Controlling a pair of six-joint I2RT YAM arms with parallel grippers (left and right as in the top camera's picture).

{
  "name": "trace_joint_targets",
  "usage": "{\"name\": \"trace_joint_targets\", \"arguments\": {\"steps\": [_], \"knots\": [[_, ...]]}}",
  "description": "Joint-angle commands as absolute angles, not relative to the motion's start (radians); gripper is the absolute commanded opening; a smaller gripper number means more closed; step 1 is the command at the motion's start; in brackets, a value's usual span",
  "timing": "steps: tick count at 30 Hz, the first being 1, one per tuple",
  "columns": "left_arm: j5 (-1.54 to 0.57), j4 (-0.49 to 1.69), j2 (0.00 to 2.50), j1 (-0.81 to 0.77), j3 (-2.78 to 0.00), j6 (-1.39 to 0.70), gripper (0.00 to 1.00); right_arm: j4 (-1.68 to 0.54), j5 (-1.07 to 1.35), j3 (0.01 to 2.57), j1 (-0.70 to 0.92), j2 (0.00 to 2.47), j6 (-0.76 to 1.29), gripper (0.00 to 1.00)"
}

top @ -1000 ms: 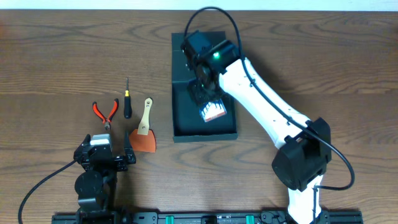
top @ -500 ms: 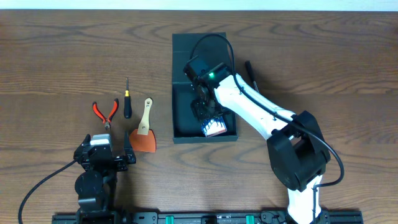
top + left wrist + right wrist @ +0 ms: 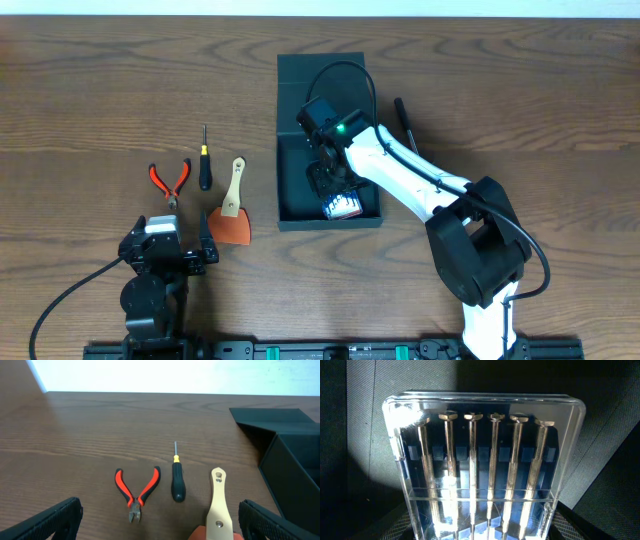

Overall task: Pack container
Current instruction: 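Carry the screwdriver case with the right gripper into the black box, then release the case and move the right gripper toward the hammer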

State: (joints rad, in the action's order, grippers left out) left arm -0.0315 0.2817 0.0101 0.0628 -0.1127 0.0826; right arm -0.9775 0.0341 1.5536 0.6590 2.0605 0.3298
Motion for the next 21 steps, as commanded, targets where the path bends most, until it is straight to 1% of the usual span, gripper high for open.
{"name": "trace_joint_targets", "arguments": {"steps": [1, 6, 9, 12, 16, 19, 21], "knots": [[-0.042, 0.289, 0.004, 0.06, -0.089, 0.081, 0.98, -0.975, 0.042, 1.548, 0.666, 2.058, 0.343, 0.63], [-0.042, 0.289, 0.004, 0.06, -0.089, 0.081, 0.98, -0.976, 0.041, 1.548, 0.659, 2.058, 0.331, 0.79], [-0.042, 0.289, 0.004, 0.06, -0.089, 0.081, 0.98, -0.971, 0.041, 1.548, 0.657, 2.058, 0.316, 0.83], [-0.042, 0.289, 0.004, 0.06, -0.089, 0.081, 0.98, -0.961, 0.037, 1.548, 0.654, 2.058, 0.312, 0.85], [-0.042, 0.289, 0.004, 0.06, -0.089, 0.081, 0.98, -0.958, 0.034, 1.573, 0.64, 2.057, 0.29, 0.84], [-0.042, 0.289, 0.004, 0.06, -0.089, 0.081, 0.98, -1.011, 0.033, 1.673, 0.621, 2.057, 0.271, 0.84], [-0.042, 0.289, 0.004, 0.06, -0.089, 0.081, 0.98, -1.082, 0.013, 1.786, 0.603, 2.057, 0.264, 0.84]]}}
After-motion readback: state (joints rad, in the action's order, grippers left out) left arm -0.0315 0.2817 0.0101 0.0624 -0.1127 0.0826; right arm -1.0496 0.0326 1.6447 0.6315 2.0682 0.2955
